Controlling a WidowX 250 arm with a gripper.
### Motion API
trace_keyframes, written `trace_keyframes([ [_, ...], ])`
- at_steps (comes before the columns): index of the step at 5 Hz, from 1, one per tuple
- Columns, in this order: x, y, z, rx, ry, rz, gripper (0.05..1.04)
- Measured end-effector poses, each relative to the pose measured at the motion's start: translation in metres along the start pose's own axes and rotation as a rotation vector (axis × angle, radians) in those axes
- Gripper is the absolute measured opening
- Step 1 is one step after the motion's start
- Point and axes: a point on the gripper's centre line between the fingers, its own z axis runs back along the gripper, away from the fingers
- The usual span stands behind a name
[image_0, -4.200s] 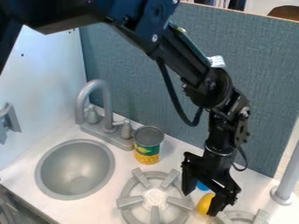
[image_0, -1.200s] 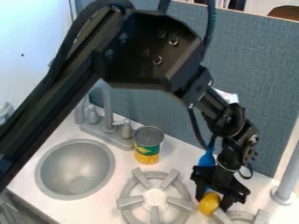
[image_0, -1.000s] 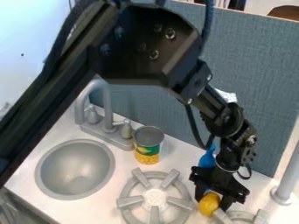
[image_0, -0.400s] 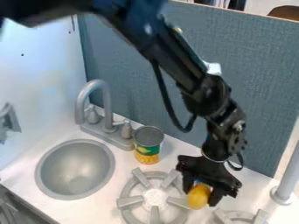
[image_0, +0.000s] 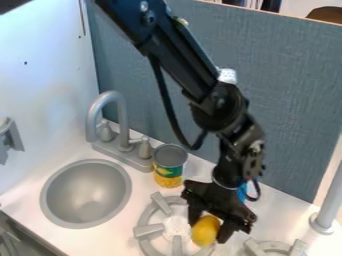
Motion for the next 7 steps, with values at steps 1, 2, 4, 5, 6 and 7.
trace_keyframes([
  [1, 0.008, 0.027, -0.003, 0.027, 0.007, 0.036, 0.708],
  [2, 0.015, 0.037, -0.010, 0.064, 0.017, 0.036, 0.708],
  [4, 0.022, 0.035, -0.037, 0.103, 0.056, 0.028, 0.708],
  [5, 0.029, 0.031, -0.049, 0.116, 0.083, 0.019, 0.706],
  [6, 0.032, 0.033, -0.051, 0.131, 0.095, 0.024, 0.706],
  [7, 0.038, 0.042, -0.055, 0.121, 0.110, 0.062, 0.706],
])
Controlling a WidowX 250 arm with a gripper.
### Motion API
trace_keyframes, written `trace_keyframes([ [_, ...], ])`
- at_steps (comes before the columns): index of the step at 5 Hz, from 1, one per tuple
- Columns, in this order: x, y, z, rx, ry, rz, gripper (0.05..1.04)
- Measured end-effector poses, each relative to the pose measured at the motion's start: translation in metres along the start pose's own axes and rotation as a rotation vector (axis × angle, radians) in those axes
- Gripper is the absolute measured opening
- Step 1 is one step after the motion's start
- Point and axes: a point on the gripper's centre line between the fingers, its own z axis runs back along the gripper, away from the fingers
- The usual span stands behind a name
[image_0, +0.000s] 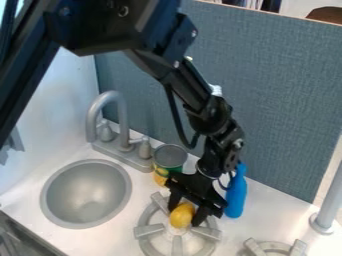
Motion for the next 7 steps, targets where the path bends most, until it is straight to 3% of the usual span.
trace_keyframes([
  [3, -0.013, 0.007, -0.010, -0.035, 0.058, 0.020, 0.750],
  [4, -0.016, 0.013, -0.014, -0.072, 0.085, 0.044, 0.972],
  [5, -0.023, 0.019, -0.015, -0.100, 0.089, 0.059, 0.991],
  [6, -0.025, 0.020, -0.014, -0.122, 0.062, 0.069, 0.992],
  [7, -0.046, 0.028, -0.005, -0.153, 0.028, 0.041, 0.995],
])
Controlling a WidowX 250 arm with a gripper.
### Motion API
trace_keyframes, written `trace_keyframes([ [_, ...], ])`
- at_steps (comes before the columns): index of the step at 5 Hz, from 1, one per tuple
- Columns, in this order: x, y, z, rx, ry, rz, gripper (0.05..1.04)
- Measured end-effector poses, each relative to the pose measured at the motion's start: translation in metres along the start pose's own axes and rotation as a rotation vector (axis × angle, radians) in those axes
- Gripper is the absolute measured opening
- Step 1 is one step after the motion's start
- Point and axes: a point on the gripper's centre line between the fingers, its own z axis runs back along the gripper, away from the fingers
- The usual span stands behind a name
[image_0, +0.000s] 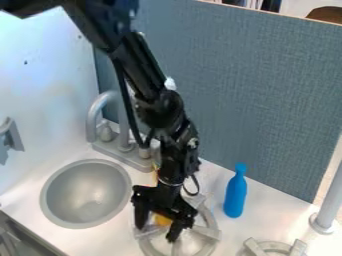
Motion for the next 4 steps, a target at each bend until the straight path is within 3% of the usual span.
trace_keyframes([
  [1, -0.005, 0.003, 0.015, -0.042, -0.060, -0.022, 0.996],
  [2, -0.005, 0.006, 0.017, -0.038, -0.054, -0.016, 0.997],
  [4, 0.000, 0.013, 0.025, 0.014, -0.033, -0.060, 0.997],
])
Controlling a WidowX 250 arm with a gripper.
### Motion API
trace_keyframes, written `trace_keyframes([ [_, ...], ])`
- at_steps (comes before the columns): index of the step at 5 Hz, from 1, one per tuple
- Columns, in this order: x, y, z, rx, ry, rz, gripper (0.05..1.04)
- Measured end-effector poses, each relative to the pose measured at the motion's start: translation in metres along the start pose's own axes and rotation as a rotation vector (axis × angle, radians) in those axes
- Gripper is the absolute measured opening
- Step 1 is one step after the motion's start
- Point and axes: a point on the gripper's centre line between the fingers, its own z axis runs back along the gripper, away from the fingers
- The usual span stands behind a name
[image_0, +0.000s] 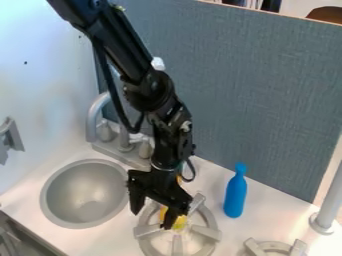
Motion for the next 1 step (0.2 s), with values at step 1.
trace_keyframes([
  [1, -0.0003, 0.0029, 0.0039, 0.018, 0.017, -0.027, 0.997],
])
